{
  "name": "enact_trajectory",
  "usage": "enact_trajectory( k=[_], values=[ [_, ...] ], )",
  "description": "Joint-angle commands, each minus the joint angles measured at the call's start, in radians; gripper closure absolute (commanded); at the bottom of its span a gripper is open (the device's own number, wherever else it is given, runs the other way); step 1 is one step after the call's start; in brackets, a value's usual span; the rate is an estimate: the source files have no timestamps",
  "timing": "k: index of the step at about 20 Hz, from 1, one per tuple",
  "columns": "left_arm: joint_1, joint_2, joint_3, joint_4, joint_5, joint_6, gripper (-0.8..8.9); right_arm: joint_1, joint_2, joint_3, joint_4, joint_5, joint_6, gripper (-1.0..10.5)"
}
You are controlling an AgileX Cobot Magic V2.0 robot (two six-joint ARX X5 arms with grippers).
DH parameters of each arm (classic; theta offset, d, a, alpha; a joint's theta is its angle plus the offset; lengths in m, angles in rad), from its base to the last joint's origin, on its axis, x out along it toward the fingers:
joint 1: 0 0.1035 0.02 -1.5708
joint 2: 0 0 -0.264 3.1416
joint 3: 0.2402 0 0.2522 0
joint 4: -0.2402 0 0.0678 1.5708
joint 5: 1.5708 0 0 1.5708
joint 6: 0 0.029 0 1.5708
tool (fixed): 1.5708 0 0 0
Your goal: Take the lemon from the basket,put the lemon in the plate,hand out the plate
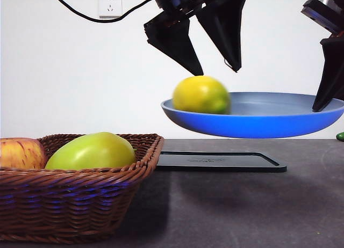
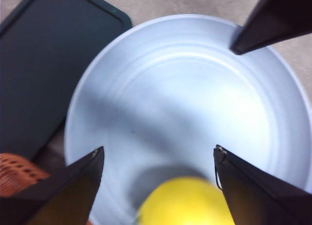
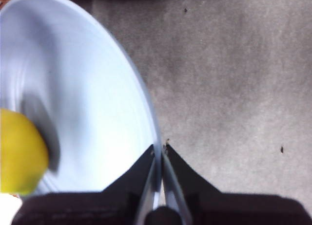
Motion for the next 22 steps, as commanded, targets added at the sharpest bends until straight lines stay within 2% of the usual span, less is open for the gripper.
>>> enact_trajectory(
  k=[1,7,12,14,18,22],
  values=[
    [-0.005,-0.004,0.019,-0.007,-0.039,-0.013,4.21,0.003,0.011,0.014,0.010,-0.011,0.010,9.4],
    [-0.005,-0.175,0.019,-0.073,-0.053,-0.012,4.23,0.002,0.038,0.016,0.024,-0.004,0.036,9.4],
    [-0.004,-0.389,0.019,-0.215,-0.095,-0.014,4.24,-0.008,0.176,0.082,0.082,-0.002,0.055,9.4],
    [-0.004,-0.465,0.019,-0.268,-0.127,-0.037,4.24,-0.013,0.266,0.152,0.083,-0.003,0.054,9.4],
    [-0.004,-0.573,0.019,-0.384,-0.129,-0.080,4.24,-0.024,0.450,0.322,0.130,-0.003,0.056,9.4],
    [-0.004,-0.614,0.019,-0.463,-0.130,-0.104,4.24,-0.029,0.640,0.523,0.139,-0.002,0.097,9.4]
  ],
)
